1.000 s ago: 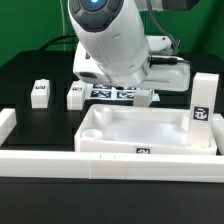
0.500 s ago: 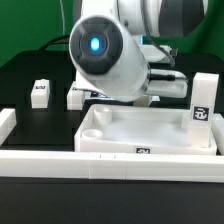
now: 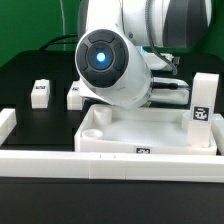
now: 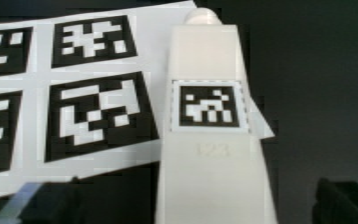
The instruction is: Assemble desk
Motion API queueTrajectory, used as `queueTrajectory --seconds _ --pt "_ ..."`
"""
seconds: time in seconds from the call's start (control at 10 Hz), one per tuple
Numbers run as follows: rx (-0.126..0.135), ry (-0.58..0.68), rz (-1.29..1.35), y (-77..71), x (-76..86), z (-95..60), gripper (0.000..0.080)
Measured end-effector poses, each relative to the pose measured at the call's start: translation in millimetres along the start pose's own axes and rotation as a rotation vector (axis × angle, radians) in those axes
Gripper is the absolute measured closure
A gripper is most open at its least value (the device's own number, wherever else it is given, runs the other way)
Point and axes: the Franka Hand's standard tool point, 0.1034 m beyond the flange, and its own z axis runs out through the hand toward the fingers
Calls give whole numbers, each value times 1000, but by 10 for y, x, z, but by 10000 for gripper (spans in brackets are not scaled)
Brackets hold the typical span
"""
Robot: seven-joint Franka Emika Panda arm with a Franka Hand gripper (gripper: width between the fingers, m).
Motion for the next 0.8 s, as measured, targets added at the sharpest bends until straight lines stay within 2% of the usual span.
queueTrajectory --seconds 0.1,0.3,0.4,0.5,0.8 --pt "0 0 0 -1 0 -2 151" --pt "0 7 -2 -12 3 -34 413" --pt "0 10 -4 -18 2 -56 413" --pt "1 15 -5 -24 -5 -81 511" --pt "4 26 -15 -42 -69 -173 511"
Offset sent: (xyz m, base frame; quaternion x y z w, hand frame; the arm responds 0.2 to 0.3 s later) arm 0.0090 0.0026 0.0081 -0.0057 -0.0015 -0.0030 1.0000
